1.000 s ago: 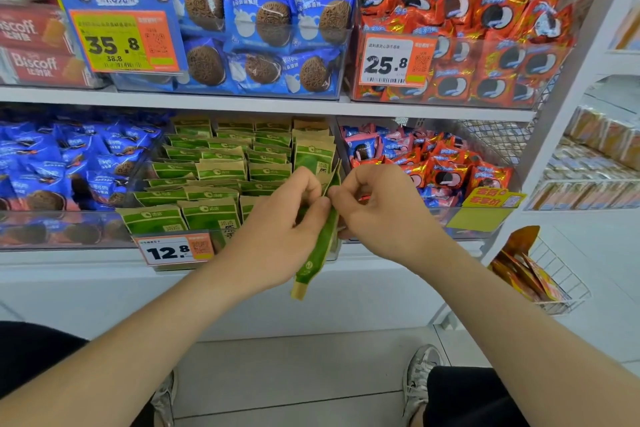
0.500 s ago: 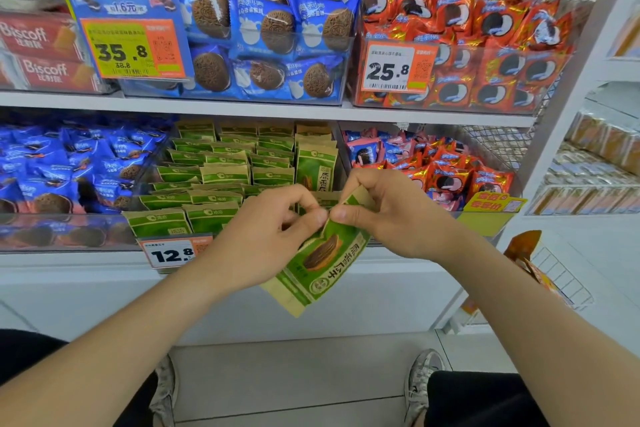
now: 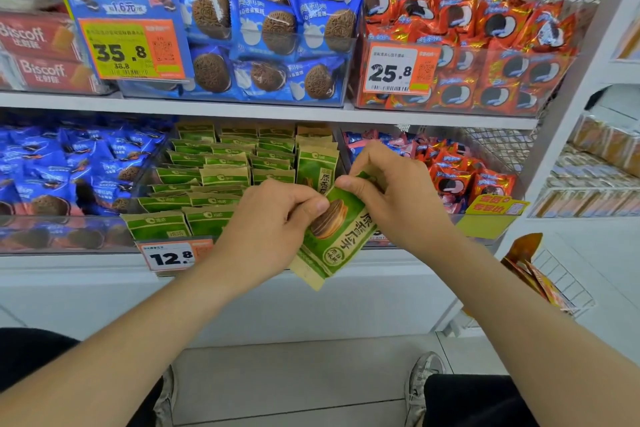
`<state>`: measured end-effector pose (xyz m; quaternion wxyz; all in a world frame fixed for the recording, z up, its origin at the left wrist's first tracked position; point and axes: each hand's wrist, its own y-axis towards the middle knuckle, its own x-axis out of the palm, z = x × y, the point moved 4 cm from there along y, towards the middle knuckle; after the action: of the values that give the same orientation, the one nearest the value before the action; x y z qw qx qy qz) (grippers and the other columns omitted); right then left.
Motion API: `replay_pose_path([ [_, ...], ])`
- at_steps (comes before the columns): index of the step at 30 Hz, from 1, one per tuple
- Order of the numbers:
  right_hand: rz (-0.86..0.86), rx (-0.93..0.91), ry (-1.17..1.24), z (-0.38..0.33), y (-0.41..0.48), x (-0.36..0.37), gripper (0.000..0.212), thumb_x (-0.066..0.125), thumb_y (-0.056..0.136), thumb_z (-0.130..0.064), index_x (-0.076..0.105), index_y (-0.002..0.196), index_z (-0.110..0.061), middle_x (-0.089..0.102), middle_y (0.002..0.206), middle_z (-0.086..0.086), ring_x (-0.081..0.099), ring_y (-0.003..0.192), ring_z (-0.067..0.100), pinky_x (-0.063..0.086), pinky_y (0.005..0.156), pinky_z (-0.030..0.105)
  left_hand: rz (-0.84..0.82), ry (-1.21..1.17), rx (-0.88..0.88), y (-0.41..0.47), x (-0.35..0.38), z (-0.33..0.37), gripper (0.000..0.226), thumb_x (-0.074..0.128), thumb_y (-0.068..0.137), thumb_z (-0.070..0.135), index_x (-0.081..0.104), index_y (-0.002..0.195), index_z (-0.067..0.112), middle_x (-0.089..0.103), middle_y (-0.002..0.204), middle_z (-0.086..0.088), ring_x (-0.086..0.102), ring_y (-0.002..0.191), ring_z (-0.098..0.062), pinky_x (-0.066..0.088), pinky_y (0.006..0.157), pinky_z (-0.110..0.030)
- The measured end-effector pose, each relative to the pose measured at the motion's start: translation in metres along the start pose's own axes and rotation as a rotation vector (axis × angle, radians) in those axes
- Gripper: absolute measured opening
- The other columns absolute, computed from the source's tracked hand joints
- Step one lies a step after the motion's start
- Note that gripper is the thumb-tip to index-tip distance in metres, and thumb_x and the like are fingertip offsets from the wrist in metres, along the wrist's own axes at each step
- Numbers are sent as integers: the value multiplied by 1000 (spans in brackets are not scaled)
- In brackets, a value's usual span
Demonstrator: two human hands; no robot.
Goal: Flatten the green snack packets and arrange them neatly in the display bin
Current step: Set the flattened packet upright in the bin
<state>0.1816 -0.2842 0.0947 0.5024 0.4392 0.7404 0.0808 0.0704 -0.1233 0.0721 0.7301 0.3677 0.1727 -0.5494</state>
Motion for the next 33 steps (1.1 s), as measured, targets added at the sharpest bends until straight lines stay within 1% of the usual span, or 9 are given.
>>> replay_pose_path([
  [5,95,-111,29,-8,-2,-3,28,81,93,-37,58,98,-23,68,77,-14,66,68,5,50,54,23,-259,-248,-208,1,4,-3,29,63,106,34,78,104,9,82,92,-5,80,89,-25,62,87,-57],
  [8,-12,259,355,-1,0,-7,50,90,79,-41,60,113,-17,81,88,2,79,79,16,63,68,32,-101,-374,-262,2,2,-1,22,61,108,22,78,102,9,82,92,-4,80,87,-21,64,85,-54],
  [11,-289,647,862,5,-10,2,37,80,91,-17,70,123,-1,81,107,15,79,100,31,66,85,39,44,-478,-309,3,3,-1,25,60,108,24,78,106,8,82,94,-4,80,87,-23,66,79,-54],
  [13,-314,701,893,7,-13,3,30,76,93,-13,74,119,1,80,108,17,79,102,31,66,86,38,43,-508,-353,2,6,0,24,62,107,30,80,108,13,83,96,-1,81,88,-21,66,81,-51],
  [19,-198,679,820,12,-13,-2,20,79,91,-17,78,106,-3,82,99,14,81,90,27,66,74,33,-143,-545,-415,1,10,7,14,84,90,24,82,103,19,83,95,1,81,89,-16,63,73,-26],
  [23,-162,619,859,4,-17,4,25,71,99,-24,76,114,-5,81,105,15,79,95,30,65,88,43,-66,-613,-491,3,13,3,24,88,84,16,81,107,15,83,95,-2,81,88,-20,65,79,-34],
  [27,-110,447,795,-2,-9,-5,30,68,101,-10,60,129,-7,81,104,14,79,95,32,66,81,49,-149,-537,-411,8,7,5,29,91,80,17,82,108,17,83,97,-1,81,89,-21,66,82,-39],
  [30,148,282,733,2,-1,-16,31,68,100,-2,47,119,-15,80,96,13,79,87,33,64,75,62,-156,-423,-301,17,-8,4,33,90,81,26,79,113,23,83,99,7,80,93,-13,63,82,-36],
  [33,412,96,519,8,6,-30,37,69,101,-4,48,127,-17,77,106,14,77,88,33,61,74,59,3,-58,-182,33,-28,-14,24,84,90,33,78,113,29,80,94,13,75,90,-3,58,86,-27],
])
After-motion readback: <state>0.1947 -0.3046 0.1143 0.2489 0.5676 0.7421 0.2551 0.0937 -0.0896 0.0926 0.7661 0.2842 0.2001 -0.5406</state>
